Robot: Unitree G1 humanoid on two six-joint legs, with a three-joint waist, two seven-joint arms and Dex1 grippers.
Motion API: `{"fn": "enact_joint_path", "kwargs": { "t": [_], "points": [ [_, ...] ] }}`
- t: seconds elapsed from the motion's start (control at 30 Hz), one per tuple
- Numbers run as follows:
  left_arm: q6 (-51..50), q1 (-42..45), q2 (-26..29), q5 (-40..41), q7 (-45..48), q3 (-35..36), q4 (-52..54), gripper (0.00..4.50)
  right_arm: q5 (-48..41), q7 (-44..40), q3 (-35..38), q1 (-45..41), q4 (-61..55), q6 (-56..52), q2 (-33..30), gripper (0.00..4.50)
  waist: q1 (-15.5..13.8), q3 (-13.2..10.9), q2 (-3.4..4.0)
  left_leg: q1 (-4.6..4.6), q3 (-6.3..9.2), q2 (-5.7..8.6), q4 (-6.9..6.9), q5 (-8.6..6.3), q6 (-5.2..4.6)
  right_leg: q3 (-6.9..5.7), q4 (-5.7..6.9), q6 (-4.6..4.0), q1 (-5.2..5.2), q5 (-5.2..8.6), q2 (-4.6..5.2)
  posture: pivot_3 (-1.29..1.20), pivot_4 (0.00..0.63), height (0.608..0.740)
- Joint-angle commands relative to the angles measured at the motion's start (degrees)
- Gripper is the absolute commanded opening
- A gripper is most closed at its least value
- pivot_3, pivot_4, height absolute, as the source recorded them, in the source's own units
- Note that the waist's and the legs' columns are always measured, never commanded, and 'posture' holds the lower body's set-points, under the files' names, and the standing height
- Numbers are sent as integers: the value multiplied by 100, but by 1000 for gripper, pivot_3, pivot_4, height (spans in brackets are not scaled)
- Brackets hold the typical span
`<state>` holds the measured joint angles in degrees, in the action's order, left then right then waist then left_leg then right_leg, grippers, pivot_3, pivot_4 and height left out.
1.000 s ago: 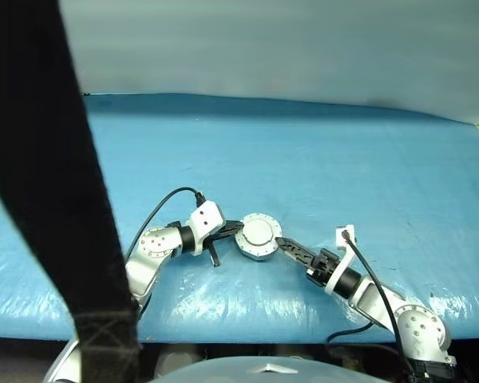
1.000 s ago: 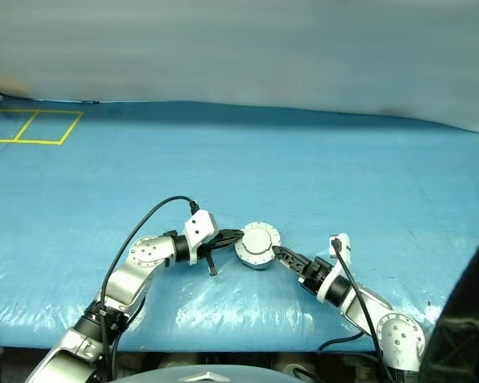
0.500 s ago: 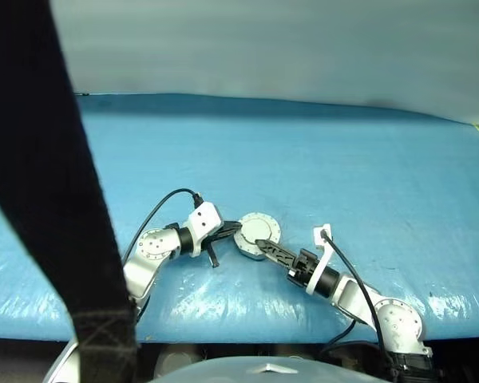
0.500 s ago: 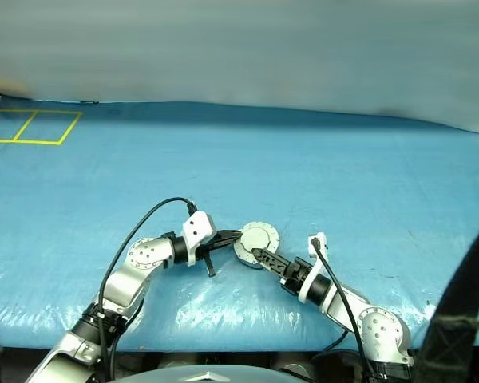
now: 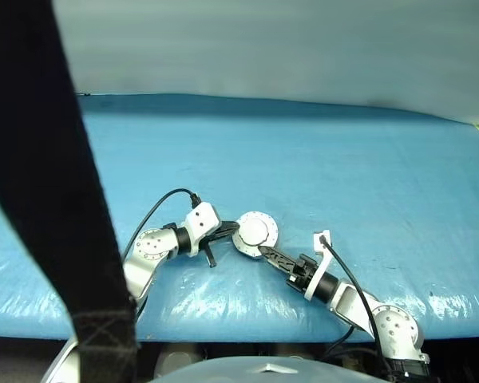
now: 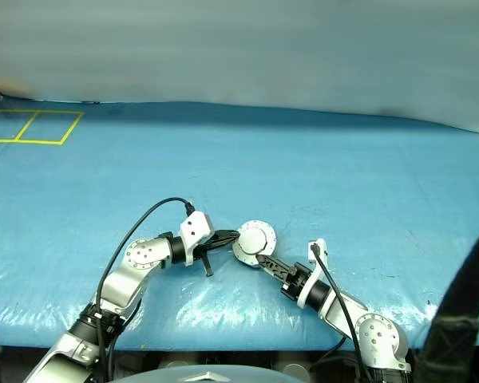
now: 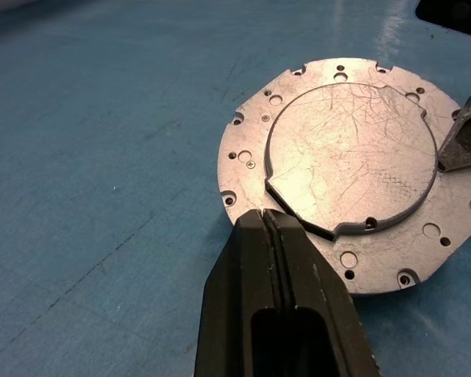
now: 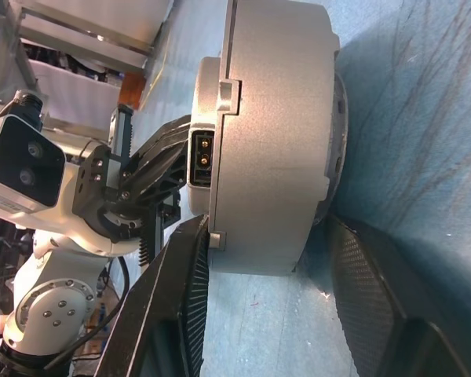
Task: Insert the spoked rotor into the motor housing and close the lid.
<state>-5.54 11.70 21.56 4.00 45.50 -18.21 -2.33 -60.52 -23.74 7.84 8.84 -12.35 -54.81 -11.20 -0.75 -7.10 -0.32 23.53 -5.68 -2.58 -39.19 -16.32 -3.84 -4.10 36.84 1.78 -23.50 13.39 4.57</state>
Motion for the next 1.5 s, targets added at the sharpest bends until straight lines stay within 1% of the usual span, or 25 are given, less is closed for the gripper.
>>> {"fn": "enact_joint_path", "kwargs": {
  "t": [0.03,0.1,0.2,0.3,0.53,0.77,0.87,0.9,1.13,1.3,1.4,1.43,1.5],
  "points": [
    [-164,-199,-4,-5,76,-103,-6,0,-12,-62,-41,-207,-97,222,196,1884,3,-1,2,0,0,0,0,1,1,0,1,0,-1,0,0,0,150,740],
    [-324,-280,-58,373,110,155,289,0,-85,-68,27,-248,-23,207,286,1883,24,-6,8,1,0,-1,0,1,2,1,1,0,-4,0,0,0,150,740],
    [-1001,-483,-71,1511,445,692,953,0,-124,112,133,-323,63,172,432,1882,79,-16,8,23,-2,-1,3,3,4,8,6,0,-3,-2,-1,0,150,740],
    [-1390,-625,102,1919,458,1071,1275,0,-222,200,221,-373,96,122,557,1882,125,-34,16,31,-1,-3,4,7,12,6,10,26,-13,-16,-6,0,150,740],
    [-1737,-843,343,2295,108,1876,1374,0,-321,271,174,-496,62,89,722,1882,140,-55,38,30,-3,-2,11,9,16,7,9,31,-12,-17,-37,0,150,740],
    [-1717,-944,242,2308,-136,2008,1433,0,-31,451,111,-641,232,243,831,1882,141,-59,41,28,-8,-1,8,11,19,13,8,44,-12,-25,-55,0,150,740],
    [-1718,-967,211,2305,-185,1984,1465,0,15,482,179,-644,287,408,922,1355,141,-59,41,27,-9,-2,8,22,38,15,9,44,-12,-25,-59,0,150,740],
    [-1736,-980,210,2308,-188,1967,1476,0,-22,423,201,-630,271,435,936,1250,141,-59,41,26,-9,-2,9,23,38,17,9,44,-11,-26,-60,0,150,740],
    [-1861,-1033,134,2572,-269,2122,1545,0,-148,490,235,-677,198,328,974,1248,141,-59,40,27,-11,-1,8,23,40,24,7,48,-12,-28,-61,0,150,740],
    [-2162,-1079,28,3319,-250,2480,1708,0,-718,454,365,-786,135,180,1150,1248,142,-62,42,30,-11,-3,9,25,42,27,8,48,-15,-28,-61,0,150,740],
    [-2493,-1044,-129,3903,-495,2819,1744,0,-1199,529,475,-919,43,107,1305,1248,146,-65,46,29,-11,-2,8,25,42,28,9,49,-15,-29,-61,0,150,740],
    [-2683,-1032,-199,4301,-546,2982,1785,0,-1431,574,515,-970,4,82,1362,1248,149,-66,45,30,-11,-2,8,25,42,28,9,50,-16,-30,-61,0,150,740],
    [-2910,-1051,-268,4798,-595,3166,1886,0,-1768,642,541,-1050,-67,33,1416,1248,148,-66,45,30,-11,-3,7,25,41,28,9,51,-14,-30,-63,0,150,740]
  ]
}}
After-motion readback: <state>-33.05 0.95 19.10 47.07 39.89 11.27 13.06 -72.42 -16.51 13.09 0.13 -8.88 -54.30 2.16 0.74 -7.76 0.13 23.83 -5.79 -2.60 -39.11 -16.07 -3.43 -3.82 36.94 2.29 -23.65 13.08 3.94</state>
